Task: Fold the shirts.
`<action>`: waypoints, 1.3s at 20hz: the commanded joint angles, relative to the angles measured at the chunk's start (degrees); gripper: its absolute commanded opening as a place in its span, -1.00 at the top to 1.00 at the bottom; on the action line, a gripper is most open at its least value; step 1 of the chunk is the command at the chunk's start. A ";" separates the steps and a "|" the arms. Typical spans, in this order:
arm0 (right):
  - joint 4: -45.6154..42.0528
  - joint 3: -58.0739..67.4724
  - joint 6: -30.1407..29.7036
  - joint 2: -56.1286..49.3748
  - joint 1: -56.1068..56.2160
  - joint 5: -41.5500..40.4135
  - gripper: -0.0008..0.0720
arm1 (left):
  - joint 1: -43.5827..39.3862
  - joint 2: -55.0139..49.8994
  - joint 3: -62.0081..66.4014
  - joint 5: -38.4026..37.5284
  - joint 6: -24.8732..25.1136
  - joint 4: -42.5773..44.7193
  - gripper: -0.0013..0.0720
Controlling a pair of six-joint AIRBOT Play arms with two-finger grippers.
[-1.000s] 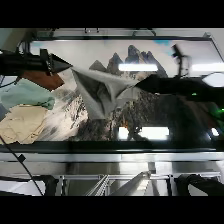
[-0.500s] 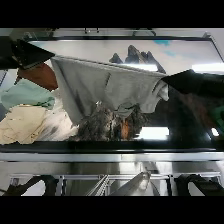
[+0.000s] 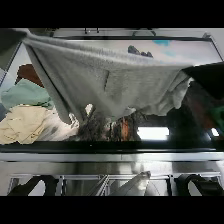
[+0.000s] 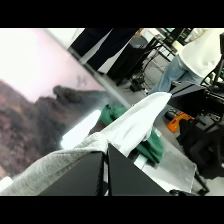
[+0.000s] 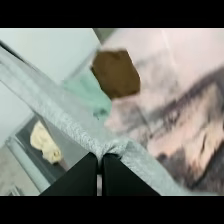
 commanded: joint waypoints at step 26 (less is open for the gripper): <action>-16.68 -10.19 -6.82 -39.52 -20.94 5.84 -0.81 | 0.85 -33.40 -3.41 -8.74 -4.61 30.67 0.16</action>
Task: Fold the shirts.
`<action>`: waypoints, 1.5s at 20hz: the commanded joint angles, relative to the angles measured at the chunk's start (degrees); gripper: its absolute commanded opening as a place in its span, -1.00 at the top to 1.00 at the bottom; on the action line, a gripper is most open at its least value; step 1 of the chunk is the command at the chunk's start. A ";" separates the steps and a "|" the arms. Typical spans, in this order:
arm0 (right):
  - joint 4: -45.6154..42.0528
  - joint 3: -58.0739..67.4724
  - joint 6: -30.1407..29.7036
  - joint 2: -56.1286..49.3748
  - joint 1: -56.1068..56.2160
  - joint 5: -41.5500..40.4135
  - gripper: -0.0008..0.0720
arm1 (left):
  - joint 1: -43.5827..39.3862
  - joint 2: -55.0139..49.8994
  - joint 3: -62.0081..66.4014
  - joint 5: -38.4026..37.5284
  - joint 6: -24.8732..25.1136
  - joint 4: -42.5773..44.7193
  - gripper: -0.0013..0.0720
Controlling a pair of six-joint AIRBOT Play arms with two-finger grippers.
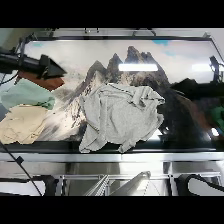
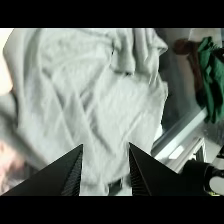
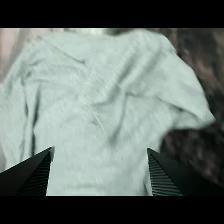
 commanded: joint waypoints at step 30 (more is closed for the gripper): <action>-5.07 -26.27 6.25 -3.08 17.68 -9.22 0.93 | 2.34 20.72 -59.71 7.50 2.95 10.60 -0.95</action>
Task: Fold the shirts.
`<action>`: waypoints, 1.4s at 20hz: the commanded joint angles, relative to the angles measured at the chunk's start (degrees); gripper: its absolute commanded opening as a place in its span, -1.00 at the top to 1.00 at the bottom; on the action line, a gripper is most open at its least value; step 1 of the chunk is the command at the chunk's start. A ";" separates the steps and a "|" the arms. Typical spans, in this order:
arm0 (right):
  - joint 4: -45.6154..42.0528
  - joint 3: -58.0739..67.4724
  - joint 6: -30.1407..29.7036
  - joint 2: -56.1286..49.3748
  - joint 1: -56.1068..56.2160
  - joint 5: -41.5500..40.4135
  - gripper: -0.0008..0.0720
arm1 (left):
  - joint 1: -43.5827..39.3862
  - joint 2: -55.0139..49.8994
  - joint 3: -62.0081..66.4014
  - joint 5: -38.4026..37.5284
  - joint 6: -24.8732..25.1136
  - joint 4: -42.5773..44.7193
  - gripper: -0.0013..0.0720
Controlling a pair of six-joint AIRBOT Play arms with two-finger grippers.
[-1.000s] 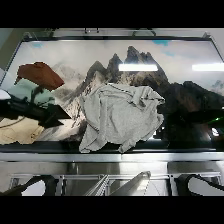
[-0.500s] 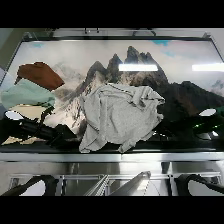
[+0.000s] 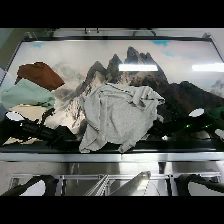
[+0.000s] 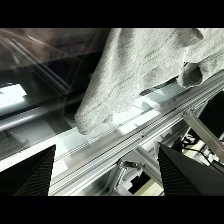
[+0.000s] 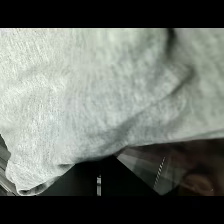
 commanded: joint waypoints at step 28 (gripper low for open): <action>42.93 18.51 -5.03 41.03 -30.62 21.97 0.93 | 5.86 21.66 29.09 -7.78 14.25 -48.30 0.92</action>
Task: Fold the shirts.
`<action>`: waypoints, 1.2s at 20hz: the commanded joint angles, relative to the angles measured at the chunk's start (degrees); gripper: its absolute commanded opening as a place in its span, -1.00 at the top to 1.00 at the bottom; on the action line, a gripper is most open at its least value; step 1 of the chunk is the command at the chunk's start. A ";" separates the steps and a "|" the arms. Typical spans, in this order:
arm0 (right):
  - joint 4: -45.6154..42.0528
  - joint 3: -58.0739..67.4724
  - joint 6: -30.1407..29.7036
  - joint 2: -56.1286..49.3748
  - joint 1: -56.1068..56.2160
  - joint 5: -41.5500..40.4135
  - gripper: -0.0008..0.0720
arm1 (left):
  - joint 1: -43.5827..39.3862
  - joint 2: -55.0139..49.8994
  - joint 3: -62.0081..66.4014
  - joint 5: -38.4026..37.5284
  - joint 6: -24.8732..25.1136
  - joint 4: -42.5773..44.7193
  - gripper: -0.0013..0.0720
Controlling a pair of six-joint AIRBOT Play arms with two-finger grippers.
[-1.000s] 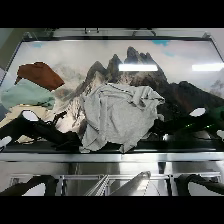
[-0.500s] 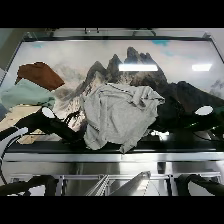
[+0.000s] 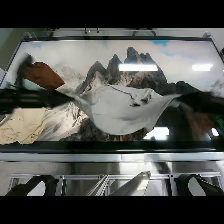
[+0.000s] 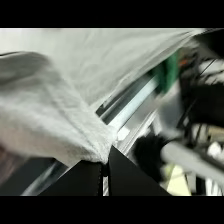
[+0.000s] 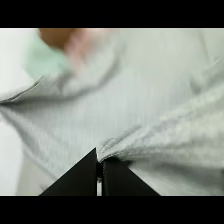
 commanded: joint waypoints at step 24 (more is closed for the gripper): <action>2.82 5.53 -14.62 -24.63 3.78 -24.17 0.94 | 9.55 -39.19 6.23 3.91 10.16 -12.70 0.93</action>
